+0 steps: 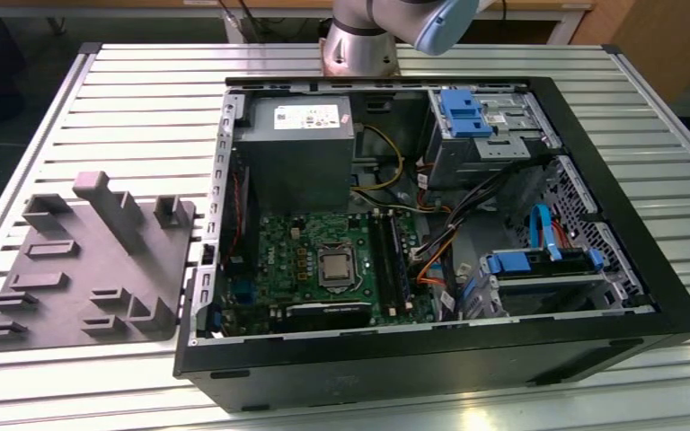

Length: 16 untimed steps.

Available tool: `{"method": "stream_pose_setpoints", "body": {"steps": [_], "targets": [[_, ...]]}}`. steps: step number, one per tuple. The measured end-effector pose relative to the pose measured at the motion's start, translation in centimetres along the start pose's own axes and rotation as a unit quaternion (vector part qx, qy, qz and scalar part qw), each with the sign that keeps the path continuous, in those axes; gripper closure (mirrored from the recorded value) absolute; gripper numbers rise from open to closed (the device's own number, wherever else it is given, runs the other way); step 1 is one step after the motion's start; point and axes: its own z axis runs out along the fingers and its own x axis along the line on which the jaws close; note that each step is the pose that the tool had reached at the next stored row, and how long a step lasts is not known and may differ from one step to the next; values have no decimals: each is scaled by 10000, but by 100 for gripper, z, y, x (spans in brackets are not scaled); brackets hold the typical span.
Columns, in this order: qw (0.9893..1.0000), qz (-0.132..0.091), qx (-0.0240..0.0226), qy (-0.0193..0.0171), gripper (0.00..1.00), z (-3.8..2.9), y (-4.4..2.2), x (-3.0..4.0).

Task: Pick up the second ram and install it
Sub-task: 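Pick up the second ram and move it above second insertion slot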

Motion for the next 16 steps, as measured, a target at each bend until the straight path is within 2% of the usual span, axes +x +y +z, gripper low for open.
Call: {"method": "stream_pose_setpoints", "body": {"steps": [16], "targets": [[10000, 1, 1, 0, 88, 3, -181, -4]]}}
